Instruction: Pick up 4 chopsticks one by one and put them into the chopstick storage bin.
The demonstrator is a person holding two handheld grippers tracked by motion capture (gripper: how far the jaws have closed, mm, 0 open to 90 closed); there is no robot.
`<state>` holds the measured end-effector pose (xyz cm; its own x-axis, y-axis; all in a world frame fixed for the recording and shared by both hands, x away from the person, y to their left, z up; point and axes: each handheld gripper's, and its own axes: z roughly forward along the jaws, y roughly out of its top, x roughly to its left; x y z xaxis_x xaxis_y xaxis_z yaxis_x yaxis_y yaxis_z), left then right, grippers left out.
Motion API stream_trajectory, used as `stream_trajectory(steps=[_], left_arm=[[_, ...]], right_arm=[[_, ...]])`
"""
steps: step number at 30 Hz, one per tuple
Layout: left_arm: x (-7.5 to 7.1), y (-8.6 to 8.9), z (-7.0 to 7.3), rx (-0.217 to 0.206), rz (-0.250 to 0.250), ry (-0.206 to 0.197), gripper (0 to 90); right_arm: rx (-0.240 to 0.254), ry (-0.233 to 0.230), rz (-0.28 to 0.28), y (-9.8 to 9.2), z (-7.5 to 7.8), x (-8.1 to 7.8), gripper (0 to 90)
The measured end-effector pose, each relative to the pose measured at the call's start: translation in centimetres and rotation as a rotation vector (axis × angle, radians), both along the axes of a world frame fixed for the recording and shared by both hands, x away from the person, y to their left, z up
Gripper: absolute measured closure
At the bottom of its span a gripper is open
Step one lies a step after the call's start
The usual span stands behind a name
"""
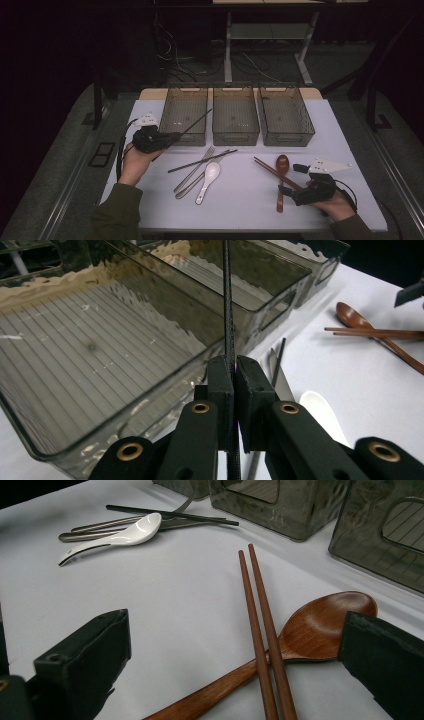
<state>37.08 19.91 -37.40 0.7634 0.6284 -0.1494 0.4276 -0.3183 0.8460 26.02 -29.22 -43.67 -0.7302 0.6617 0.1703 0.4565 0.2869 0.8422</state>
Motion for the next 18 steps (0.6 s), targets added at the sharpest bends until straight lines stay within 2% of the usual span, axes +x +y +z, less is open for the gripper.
stream_trajectory(steps=[10,18], left_arm=[[1.9,-0.6,1.3,-0.007,0.021,-0.006,84.5],[4.3,-1.5,1.7,0.001,0.05,0.0,84.5]], right_arm=[[0.001,0.004,-0.002,0.0,0.0,0.0,0.3],[0.0,0.001,-0.002,0.0,0.0,0.0,0.3]])
